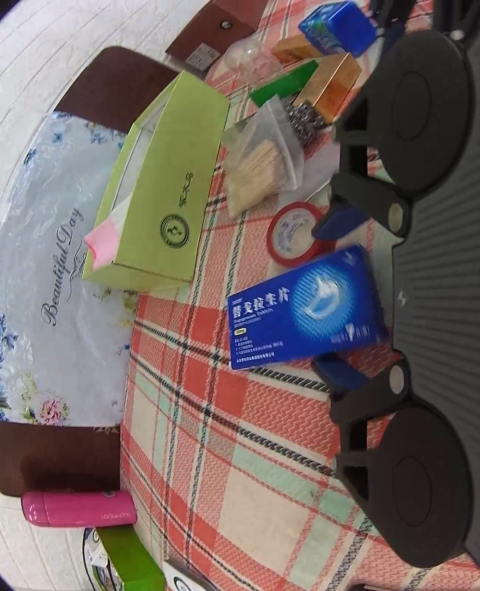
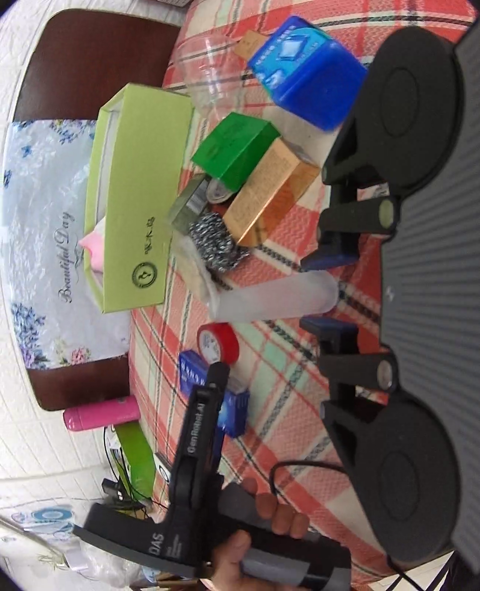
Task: Organize objects
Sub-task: 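Grasp the blue medicine box with left tool while right tool grasps the frosted plastic tube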
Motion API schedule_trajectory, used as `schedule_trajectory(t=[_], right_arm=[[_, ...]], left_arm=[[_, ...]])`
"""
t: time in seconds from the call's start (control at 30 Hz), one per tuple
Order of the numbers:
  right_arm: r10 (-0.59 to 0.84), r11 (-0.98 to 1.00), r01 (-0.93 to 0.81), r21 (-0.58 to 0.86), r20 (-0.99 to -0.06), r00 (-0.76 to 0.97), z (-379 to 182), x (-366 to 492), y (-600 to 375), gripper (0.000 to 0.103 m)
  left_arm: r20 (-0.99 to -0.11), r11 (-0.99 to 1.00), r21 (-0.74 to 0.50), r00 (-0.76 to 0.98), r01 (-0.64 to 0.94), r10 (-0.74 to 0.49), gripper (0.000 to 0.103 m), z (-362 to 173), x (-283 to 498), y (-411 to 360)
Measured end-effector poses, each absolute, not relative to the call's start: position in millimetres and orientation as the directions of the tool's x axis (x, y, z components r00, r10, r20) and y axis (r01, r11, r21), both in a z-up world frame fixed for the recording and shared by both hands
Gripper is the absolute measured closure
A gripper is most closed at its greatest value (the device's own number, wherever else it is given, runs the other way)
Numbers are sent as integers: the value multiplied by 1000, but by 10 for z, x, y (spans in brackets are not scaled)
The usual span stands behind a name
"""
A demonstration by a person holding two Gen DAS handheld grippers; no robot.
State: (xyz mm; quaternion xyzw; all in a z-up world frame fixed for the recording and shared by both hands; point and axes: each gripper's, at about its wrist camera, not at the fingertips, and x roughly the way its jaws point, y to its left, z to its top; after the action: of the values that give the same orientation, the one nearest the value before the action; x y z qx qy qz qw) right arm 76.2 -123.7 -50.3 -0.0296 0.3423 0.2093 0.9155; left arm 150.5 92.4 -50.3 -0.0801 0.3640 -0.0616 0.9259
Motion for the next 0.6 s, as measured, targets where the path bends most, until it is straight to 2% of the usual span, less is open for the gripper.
schedule_trajectory(t=[0.07, 0.3, 0.43, 0.53, 0.6], right_arm=[[352, 916, -393, 82, -635, 688, -505, 828, -1203, 68], [353, 913, -400, 84, -657, 666, -597, 1055, -1073, 67], [354, 910, -408, 77, -656, 667, -614, 1093, -1020, 64], [352, 909, -411, 69, -655, 668, -617, 1123, -985, 64], [351, 909, -411, 68, -656, 668, -623, 1144, -976, 64]], left_arm=[[-665, 982, -172, 726, 80, -176, 37, -504, 1441, 908], [-708, 972, -123, 669, 200, -228, 37, -430, 1047, 904], [-693, 987, -107, 703, 120, -161, 31, -395, 1099, 913], [-693, 991, -111, 708, 80, -135, 31, -425, 1241, 891], [-711, 988, -124, 687, 86, -150, 40, -454, 1296, 885]])
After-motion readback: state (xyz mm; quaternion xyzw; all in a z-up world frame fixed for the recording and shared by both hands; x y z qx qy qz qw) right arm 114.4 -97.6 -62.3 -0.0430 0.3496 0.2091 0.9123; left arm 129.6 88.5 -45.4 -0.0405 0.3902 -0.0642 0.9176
